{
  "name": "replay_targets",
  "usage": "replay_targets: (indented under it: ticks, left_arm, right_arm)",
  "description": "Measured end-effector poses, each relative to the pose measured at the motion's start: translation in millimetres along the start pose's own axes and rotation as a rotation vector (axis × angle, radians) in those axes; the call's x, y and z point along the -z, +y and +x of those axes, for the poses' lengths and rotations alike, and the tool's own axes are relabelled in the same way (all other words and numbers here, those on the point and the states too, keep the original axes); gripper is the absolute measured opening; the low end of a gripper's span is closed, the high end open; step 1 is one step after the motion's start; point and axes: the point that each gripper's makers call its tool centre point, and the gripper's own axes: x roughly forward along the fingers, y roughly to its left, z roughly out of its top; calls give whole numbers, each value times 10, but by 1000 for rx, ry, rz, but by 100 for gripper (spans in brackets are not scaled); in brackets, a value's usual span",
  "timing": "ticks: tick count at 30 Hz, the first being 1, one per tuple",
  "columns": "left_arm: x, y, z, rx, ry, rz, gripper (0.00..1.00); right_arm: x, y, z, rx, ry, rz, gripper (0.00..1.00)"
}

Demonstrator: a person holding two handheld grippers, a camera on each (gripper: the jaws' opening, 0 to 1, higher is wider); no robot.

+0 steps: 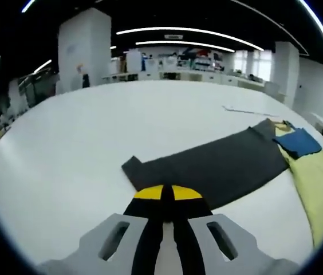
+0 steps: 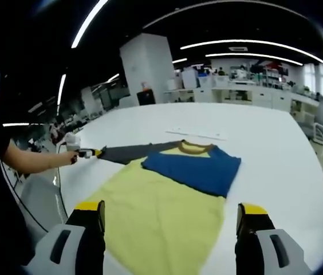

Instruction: Fold the garment on the visible template until the final outline fits inside the template.

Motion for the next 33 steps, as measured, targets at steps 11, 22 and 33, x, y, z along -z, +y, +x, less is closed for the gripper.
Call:
replay_targets:
  ticks: [11,22,33]
  left_arm:
    - [-332,-297,-20,50,-80,-18,1]
    - [-553,-786,88,140,-109,-10,0]
    - [-747,-1160,215,208,-139,-23,0]
  right_arm:
    - [-9,13,-74,1,-21,-3,95]
    - [59,39,-111,-7,-40,12,96]
    - [87,74,-100,-17,-45,15,96]
